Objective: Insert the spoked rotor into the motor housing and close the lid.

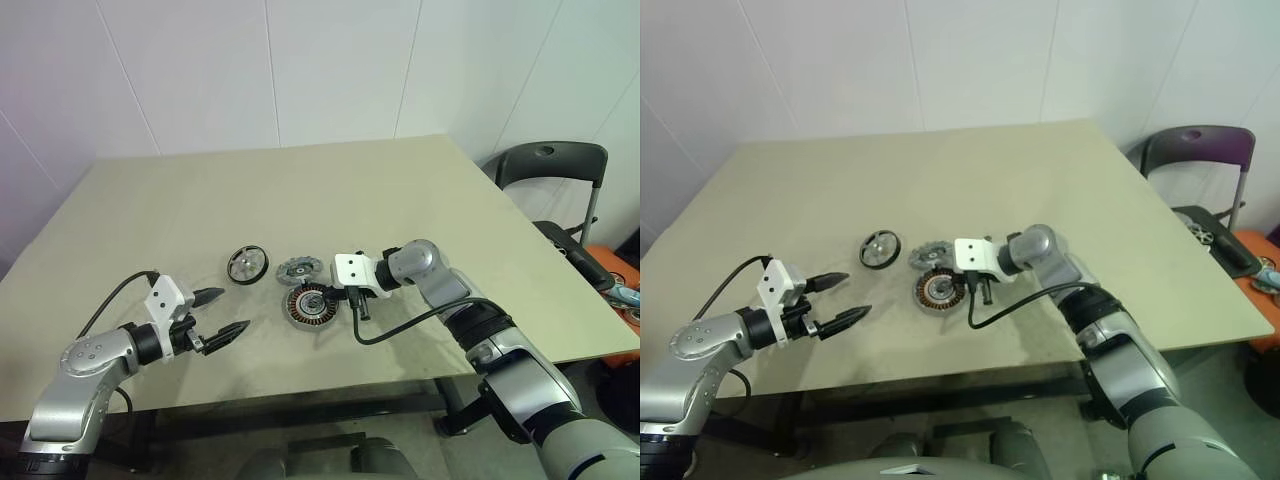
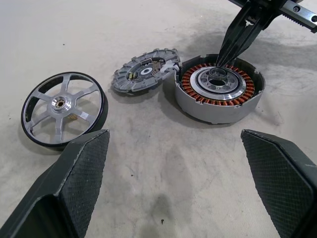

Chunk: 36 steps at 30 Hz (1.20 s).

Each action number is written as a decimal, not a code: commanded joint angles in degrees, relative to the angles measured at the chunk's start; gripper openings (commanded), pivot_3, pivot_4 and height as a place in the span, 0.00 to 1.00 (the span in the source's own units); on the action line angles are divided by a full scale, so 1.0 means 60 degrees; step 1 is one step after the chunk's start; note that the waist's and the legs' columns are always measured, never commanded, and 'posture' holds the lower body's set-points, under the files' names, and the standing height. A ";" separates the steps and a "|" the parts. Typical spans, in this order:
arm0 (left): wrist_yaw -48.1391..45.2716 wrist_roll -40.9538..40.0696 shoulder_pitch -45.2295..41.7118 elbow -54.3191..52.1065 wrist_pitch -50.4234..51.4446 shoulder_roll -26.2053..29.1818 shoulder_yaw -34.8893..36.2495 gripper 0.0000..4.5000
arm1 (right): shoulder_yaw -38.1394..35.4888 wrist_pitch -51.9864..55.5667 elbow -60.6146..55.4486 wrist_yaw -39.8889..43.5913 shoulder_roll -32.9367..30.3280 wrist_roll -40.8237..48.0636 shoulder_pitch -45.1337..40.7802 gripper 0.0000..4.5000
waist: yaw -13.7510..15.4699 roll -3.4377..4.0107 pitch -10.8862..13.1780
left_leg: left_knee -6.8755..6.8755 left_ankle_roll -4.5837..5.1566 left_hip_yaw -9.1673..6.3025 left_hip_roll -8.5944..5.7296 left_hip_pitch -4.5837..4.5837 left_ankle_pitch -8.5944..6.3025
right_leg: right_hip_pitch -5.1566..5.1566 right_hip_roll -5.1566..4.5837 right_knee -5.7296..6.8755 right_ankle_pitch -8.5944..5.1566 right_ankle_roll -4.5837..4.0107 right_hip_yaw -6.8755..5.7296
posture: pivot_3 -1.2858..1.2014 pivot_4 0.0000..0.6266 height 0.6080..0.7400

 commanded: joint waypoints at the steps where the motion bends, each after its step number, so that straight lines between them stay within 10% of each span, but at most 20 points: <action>1: 0.0012 -0.0075 -0.0064 -0.0036 -0.0215 0.0077 0.0151 1.00 | -0.0023 0.0134 -0.0513 0.0089 0.0337 0.0274 0.0026 0.00 | -0.0013 0.0000 0.0000 | -0.0002 0.0000 0.0000 0.0001 0.0000 0.0000 | -0.0001 0.0001 0.0000 0.0000 0.0000 0.0000 | 0.52 0.00 1.00; 36: 0.0032 -0.0046 0.0056 0.0085 -0.0427 0.0093 0.0089 1.00 | -0.0324 0.0192 0.1338 -0.0640 0.1103 0.0495 -0.0081 0.00 | -0.0020 -0.0003 -0.0009 | 0.0008 -0.0001 0.0000 0.0003 0.0021 0.0001 | 0.0018 0.0008 0.0009 -0.0018 0.0013 0.0003 | 0.52 0.00 1.00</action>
